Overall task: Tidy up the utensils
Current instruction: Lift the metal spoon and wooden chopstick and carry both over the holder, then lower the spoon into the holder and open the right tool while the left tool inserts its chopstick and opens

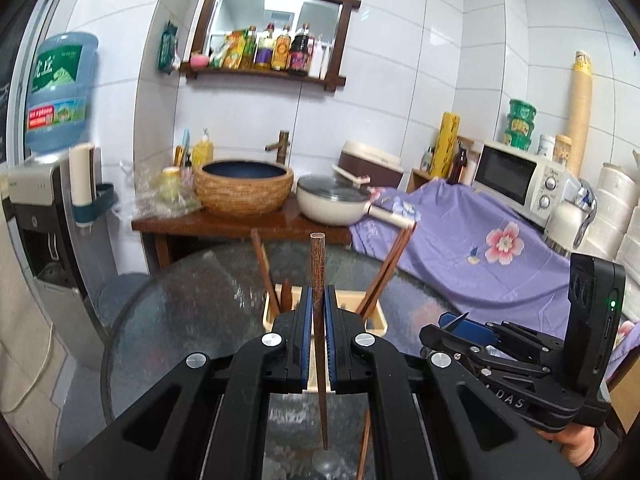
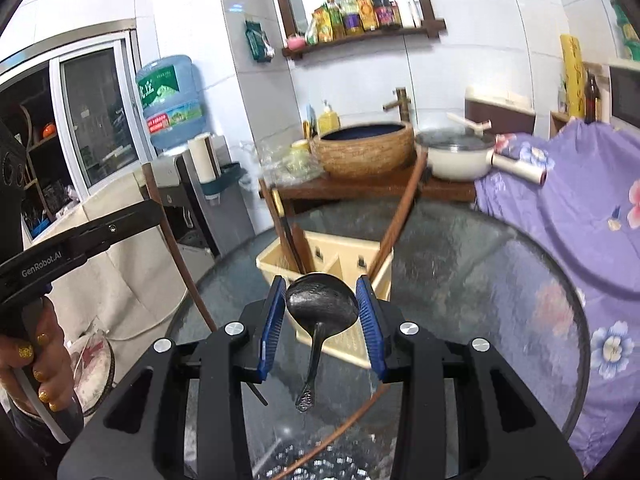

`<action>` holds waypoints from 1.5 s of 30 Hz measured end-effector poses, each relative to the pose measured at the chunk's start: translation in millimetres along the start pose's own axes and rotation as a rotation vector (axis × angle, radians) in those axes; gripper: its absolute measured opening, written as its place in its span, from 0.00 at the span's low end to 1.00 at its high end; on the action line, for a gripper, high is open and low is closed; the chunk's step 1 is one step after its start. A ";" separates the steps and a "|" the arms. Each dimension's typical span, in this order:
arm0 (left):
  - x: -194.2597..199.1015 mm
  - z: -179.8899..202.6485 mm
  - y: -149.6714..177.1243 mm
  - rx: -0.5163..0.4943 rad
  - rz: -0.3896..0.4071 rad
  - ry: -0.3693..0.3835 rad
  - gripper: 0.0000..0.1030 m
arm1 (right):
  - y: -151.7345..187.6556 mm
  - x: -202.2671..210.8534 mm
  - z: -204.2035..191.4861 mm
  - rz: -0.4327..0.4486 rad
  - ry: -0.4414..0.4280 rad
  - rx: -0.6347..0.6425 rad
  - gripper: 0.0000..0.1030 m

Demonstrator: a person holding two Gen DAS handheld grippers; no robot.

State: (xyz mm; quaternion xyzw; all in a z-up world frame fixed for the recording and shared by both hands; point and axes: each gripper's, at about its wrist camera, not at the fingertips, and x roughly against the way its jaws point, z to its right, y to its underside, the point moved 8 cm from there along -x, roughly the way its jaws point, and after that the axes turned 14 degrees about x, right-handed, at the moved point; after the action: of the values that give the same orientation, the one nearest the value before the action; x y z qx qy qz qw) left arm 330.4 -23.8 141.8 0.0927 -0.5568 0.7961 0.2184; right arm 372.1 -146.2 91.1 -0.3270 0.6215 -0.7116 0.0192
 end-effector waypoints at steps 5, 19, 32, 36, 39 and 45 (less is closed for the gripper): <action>10.4 12.4 -42.6 0.021 0.095 0.005 0.06 | -41.8 5.0 8.9 0.058 0.043 0.019 0.36; -25.2 -1.9 -89.6 0.171 0.242 -0.041 0.06 | -85.3 -41.8 17.9 0.129 0.174 0.071 0.36; -71.9 -23.6 -39.0 0.136 0.179 -0.104 0.06 | -23.2 -88.6 18.4 0.036 0.177 0.065 0.36; -85.0 -30.0 -22.5 0.118 0.135 -0.118 0.06 | -8.1 -99.1 16.6 0.014 0.176 0.069 0.36; -93.0 -35.6 -10.1 0.119 0.104 -0.123 0.06 | -0.2 -106.2 14.1 -0.001 0.175 0.081 0.36; -106.4 -42.4 9.6 0.112 0.046 -0.127 0.06 | 12.5 -115.3 12.4 -0.022 0.179 0.100 0.36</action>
State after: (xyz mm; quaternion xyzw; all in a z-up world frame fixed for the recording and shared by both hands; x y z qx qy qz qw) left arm 424.6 -13.3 76.7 0.1422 -0.5262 0.8232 0.1586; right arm 464.0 -109.8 29.2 -0.2675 0.5807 -0.7684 -0.0278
